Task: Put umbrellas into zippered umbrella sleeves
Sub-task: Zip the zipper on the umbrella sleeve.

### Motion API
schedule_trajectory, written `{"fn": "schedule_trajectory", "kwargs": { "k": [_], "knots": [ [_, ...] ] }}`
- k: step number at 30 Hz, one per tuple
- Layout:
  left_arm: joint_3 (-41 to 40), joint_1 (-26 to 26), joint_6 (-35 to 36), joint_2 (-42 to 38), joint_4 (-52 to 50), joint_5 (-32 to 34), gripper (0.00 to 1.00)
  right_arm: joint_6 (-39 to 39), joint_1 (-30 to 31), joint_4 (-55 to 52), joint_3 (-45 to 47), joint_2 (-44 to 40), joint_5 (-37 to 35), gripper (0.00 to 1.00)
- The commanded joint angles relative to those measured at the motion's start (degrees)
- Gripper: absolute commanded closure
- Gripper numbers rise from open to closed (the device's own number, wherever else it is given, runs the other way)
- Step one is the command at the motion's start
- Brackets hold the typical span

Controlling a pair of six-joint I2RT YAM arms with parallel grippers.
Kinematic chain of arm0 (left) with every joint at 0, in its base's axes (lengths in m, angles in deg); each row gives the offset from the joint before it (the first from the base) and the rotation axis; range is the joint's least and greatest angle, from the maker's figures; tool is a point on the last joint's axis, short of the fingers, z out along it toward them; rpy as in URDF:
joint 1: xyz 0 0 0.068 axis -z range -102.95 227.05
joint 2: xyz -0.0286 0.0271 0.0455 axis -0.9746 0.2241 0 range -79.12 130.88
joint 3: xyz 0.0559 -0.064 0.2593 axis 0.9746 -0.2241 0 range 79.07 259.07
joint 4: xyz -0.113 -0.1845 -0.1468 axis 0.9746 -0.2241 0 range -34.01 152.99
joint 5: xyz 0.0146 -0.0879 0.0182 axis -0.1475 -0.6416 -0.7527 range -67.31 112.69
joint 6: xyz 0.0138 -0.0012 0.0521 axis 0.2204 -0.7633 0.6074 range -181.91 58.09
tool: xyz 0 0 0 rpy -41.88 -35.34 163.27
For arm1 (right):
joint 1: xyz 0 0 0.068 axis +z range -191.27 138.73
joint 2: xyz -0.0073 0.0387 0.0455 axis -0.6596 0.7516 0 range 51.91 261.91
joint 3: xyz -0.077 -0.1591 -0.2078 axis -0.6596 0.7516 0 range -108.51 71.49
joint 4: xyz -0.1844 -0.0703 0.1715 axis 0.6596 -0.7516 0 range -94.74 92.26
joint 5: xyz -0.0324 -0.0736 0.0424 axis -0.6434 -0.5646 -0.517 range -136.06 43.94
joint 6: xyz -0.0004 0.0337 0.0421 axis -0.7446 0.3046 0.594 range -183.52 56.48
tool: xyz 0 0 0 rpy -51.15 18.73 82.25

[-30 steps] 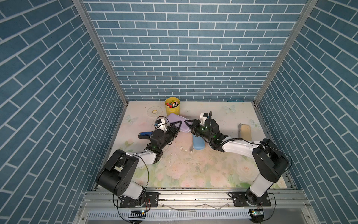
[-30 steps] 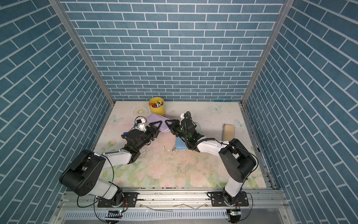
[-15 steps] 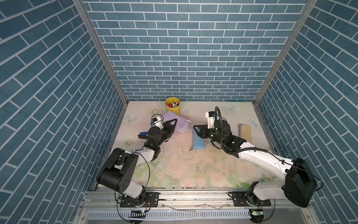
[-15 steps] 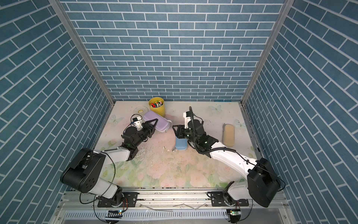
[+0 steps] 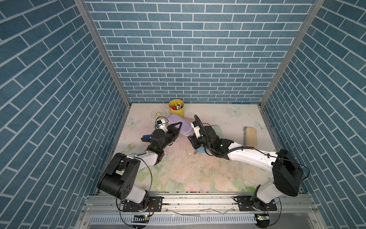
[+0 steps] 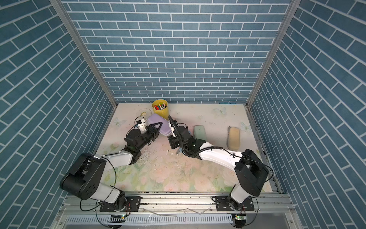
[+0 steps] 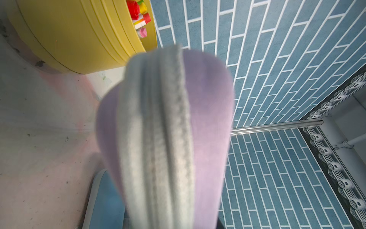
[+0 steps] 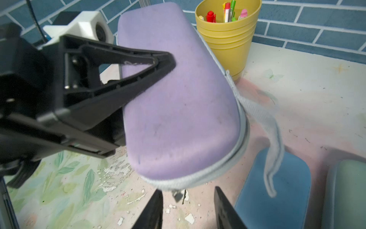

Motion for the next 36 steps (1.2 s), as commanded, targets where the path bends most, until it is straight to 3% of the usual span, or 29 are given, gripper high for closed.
{"fn": "schedule_trajectory", "kwargs": {
  "k": [1,11,25,30,36],
  "knots": [
    [1.89,0.37,1.19,-1.75,2.97,-0.87,0.72,-2.11,0.19,0.5,-2.43,1.73,-2.39,0.67],
    [1.93,0.21,1.5,-2.06,1.51,-2.09,0.73,-4.37,-0.24,1.56,-1.7,-0.28,-1.29,1.0],
    [12.23,-5.26,14.7,-5.26,-24.22,-27.54,0.87,-16.01,-10.69,-6.43,-1.38,-4.04,7.85,1.0],
    [16.21,-5.26,21.9,-3.88,-34.12,-36.7,0.96,-20.75,-11.3,-8.76,-3.85,-3.75,8.8,1.0],
    [19.29,-5.17,29.32,-2.49,-43.49,-42.22,1.0,-22.02,-11.74,-11.53,-5.23,-3.64,11.73,1.0]
  ]
}}
